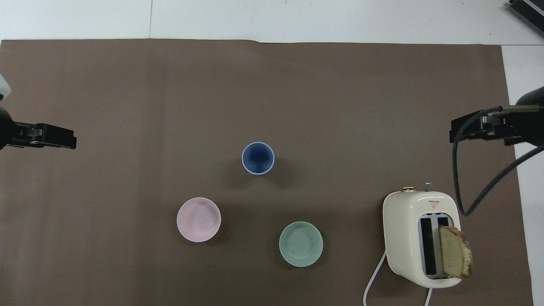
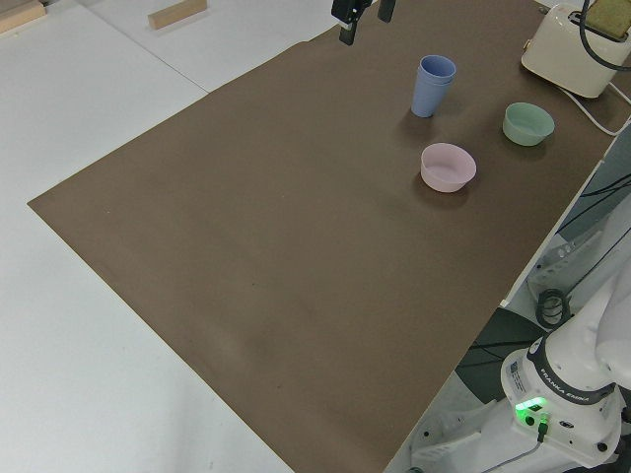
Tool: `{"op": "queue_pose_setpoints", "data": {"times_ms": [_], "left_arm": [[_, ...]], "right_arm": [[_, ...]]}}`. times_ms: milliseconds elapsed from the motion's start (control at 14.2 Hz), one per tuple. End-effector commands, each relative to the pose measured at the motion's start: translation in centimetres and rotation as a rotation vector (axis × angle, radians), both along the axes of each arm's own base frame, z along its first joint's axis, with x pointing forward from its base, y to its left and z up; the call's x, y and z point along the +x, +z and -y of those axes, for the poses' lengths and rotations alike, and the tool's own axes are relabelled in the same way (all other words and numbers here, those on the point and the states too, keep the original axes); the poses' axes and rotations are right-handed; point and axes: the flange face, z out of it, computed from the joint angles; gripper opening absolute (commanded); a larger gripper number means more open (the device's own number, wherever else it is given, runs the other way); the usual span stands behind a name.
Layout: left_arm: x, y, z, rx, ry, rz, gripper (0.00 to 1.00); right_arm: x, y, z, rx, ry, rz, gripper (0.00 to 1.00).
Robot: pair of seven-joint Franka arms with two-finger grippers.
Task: Stack blue cups with both arms
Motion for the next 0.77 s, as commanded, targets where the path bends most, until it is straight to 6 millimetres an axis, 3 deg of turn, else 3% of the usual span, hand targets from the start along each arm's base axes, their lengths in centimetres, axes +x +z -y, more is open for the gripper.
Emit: {"op": "queue_pose_setpoints", "data": {"times_ms": [0, 703], "left_arm": [[-0.48, 0.47, -0.46, -0.008, -0.007, -0.007, 1.00], [-0.48, 0.47, -0.46, -0.008, -0.007, -0.007, 1.00]], "right_arm": [[-1.87, 0.01, 0.32, 0.010, 0.028, 0.001, 1.00], [-1.72, 0.18, 1.05, 0.010, 0.015, 0.009, 1.00]]}}
